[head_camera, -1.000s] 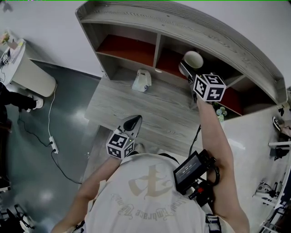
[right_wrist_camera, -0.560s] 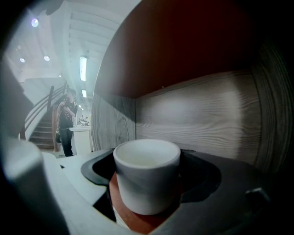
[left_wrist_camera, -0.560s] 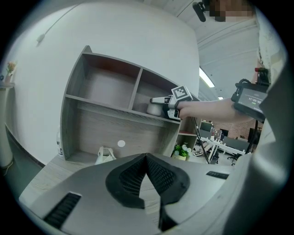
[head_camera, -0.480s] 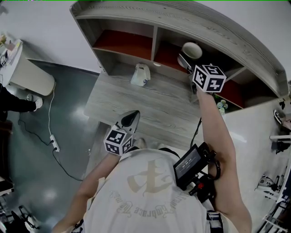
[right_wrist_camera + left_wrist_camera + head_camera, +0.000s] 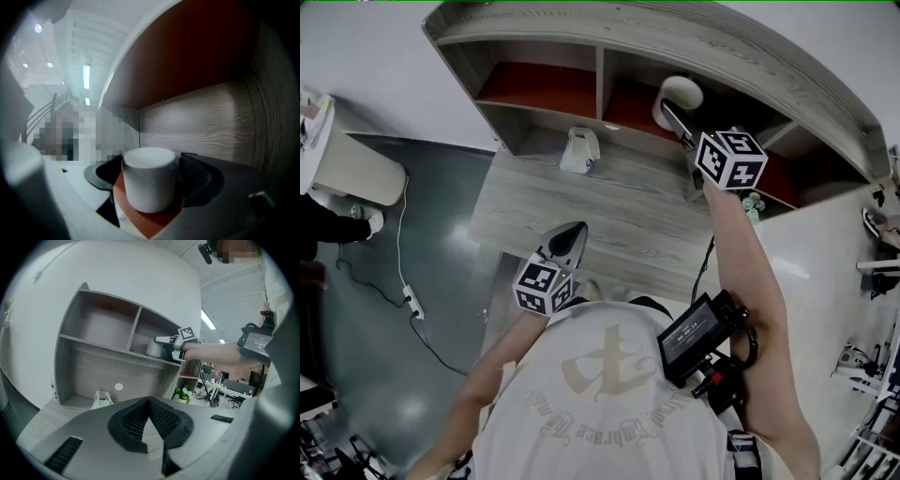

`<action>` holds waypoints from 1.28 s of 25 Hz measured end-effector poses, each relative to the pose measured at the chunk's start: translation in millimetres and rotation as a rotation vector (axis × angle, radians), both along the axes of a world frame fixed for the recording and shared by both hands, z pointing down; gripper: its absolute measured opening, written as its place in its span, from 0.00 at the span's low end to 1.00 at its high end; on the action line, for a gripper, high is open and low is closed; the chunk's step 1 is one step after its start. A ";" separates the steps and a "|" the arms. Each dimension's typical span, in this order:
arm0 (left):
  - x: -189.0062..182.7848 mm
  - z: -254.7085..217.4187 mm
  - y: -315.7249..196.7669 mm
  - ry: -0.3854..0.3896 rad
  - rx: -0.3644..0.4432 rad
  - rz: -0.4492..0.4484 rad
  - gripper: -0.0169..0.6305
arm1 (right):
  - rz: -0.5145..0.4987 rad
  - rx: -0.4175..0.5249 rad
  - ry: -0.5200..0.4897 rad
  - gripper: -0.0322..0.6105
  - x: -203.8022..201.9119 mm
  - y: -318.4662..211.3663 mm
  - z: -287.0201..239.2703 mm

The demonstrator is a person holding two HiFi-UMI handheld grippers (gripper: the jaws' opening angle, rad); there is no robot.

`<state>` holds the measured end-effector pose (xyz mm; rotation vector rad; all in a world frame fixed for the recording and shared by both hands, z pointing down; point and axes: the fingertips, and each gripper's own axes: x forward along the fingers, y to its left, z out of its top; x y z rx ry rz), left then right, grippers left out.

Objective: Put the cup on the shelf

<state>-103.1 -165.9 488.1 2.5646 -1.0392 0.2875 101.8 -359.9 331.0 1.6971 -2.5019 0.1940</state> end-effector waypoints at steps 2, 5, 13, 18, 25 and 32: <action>2.4 -1.2 -1.6 0.001 0.003 0.009 0.03 | 0.000 0.021 -0.007 0.64 2.7 5.9 -3.3; 5.8 -1.8 -3.2 0.003 0.004 0.020 0.03 | -0.003 0.032 -0.008 0.59 5.2 14.5 -3.9; 18.3 -7.9 -12.4 0.010 0.019 0.053 0.03 | 0.002 0.059 -0.057 0.41 17.8 38.1 -2.2; 29.2 -9.5 -17.9 0.013 0.022 0.072 0.03 | -0.007 0.091 -0.082 0.25 25.4 54.3 -3.0; 44.8 -11.1 -22.5 0.016 0.024 0.084 0.03 | -0.037 0.093 -0.116 0.12 45.4 81.5 11.6; 53.1 -15.7 -29.5 0.026 0.030 0.077 0.03 | -0.108 0.061 -0.114 0.06 48.5 114.1 38.5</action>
